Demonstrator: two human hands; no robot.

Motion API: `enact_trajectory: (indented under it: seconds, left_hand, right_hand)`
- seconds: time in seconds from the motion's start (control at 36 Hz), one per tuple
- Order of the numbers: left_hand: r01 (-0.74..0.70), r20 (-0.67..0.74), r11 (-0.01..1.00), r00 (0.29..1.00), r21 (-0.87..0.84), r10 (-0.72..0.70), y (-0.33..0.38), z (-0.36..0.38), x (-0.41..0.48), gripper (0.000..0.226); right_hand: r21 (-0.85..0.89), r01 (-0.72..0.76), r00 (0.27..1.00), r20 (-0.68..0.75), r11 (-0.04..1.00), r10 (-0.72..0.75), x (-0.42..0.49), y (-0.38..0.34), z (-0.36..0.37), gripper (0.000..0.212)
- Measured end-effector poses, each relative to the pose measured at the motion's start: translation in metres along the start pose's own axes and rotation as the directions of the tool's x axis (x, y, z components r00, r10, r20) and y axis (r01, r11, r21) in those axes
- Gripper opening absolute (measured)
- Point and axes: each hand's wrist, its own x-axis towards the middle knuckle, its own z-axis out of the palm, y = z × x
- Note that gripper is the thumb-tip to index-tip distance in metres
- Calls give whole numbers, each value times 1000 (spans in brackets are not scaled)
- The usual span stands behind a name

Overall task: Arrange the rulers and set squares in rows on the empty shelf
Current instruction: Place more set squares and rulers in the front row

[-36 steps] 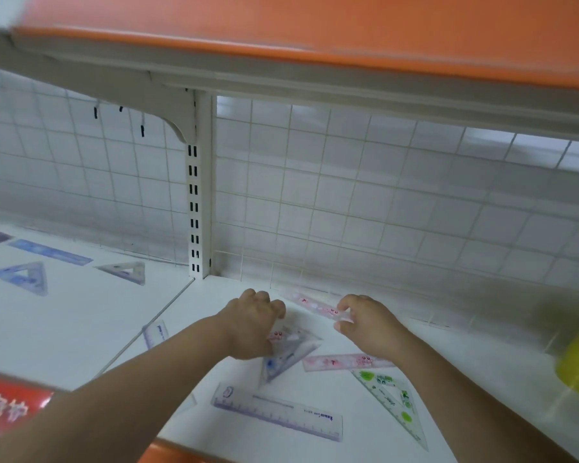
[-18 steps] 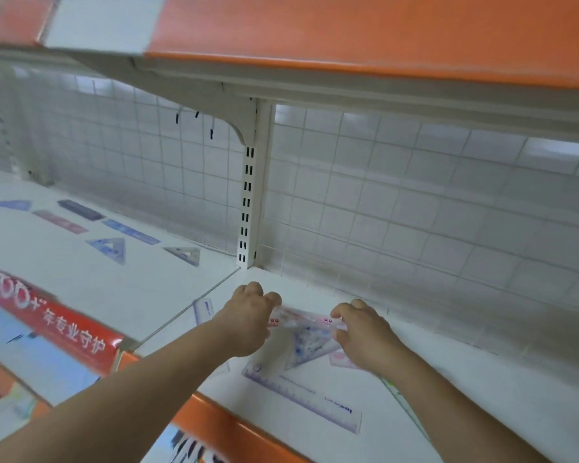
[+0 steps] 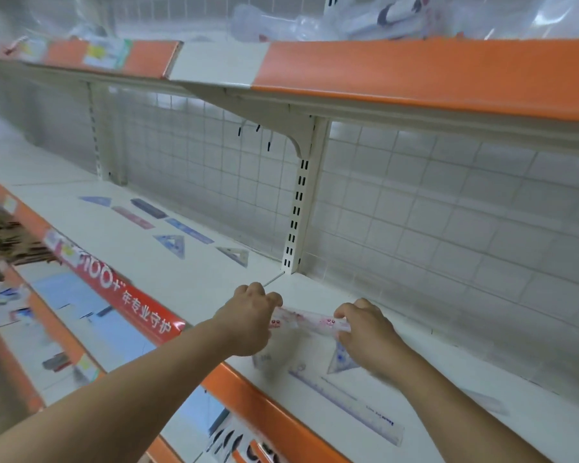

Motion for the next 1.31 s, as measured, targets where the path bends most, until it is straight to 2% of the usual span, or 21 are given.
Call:
enact_trajectory:
  seconds: [0.25,0.53,0.72,0.86,1.31]
  left_hand:
    - [31,-28,999,999,23,-30,-63,-27,-26,55]
    - [132,-53,989,990,66,-129,-176,-61,-70,52]
    - [190,-47,977,981,95,-187,-262,-77,-113,53]
    - [246,-29,968,969,54,-244,-310,-79,-137,53]
    - [352,-13,936,936,19,-352,-422,-86,-132,52]
  right_hand:
    - [-12,56,998,2,998,-56,19,-76,9,34]
    - [-19,75,997,-11,997,-75,39,-187,32,35]
    - [53,57,998,-25,997,-55,50,-266,48,36]
    - [88,67,998,-12,994,-66,57,-317,62,35]
    - [79,138,990,20,987,-140,122,-403,84,34]
